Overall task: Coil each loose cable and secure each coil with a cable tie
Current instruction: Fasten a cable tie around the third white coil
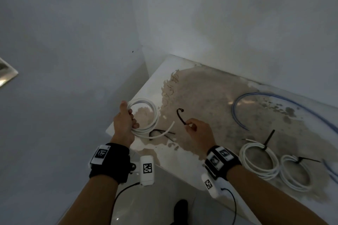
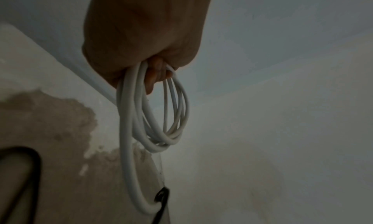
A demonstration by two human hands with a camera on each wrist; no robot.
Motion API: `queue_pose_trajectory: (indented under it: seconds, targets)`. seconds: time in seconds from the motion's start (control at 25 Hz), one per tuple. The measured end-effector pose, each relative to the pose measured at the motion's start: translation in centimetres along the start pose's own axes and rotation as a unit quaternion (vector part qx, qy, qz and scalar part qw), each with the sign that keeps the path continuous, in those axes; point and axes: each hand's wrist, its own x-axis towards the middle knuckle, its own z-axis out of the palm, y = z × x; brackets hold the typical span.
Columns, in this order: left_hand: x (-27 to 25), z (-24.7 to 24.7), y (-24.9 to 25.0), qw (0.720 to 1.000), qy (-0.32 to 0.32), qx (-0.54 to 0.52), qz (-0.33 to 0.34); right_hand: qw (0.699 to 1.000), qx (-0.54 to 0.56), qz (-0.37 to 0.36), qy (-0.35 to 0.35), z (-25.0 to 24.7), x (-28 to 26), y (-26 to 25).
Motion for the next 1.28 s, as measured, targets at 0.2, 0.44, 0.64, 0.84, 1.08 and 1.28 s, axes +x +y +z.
queue_pose_trajectory:
  seconds: [0.2, 0.44, 0.64, 0.84, 1.08, 1.28]
  targets:
    - [-2.9, 8.4, -0.6, 0.998, -0.069, 0.001, 0.014, 0.973, 0.217, 0.046, 0.058, -8.8, -5.2, 0.8]
    - [-10.8, 18.9, -4.2, 0.98, -0.191, -0.029, -0.051, 0.918, 0.36, 0.144, 0.088, -14.8, -10.6, 2.6]
    - [-18.6, 24.8, -7.4, 0.957, -0.272, -0.017, -0.099, 0.856, 0.444, 0.188, 0.187, -20.2, -13.6, 3.9]
    - [-23.5, 27.2, -9.4, 0.946, -0.308, 0.022, -0.1, 0.818, 0.509, 0.183, 0.196, -23.4, -15.9, 5.5]
    - [-27.6, 28.3, -10.5, 0.937, -0.334, 0.052, -0.094, 0.679, 0.708, 0.151, 0.123, -24.9, -17.1, 6.9]
    - [-28.3, 28.5, -10.7, 0.945, -0.315, 0.056, -0.076, 0.629, 0.773, 0.071, 0.041, -25.6, -18.0, 7.4]
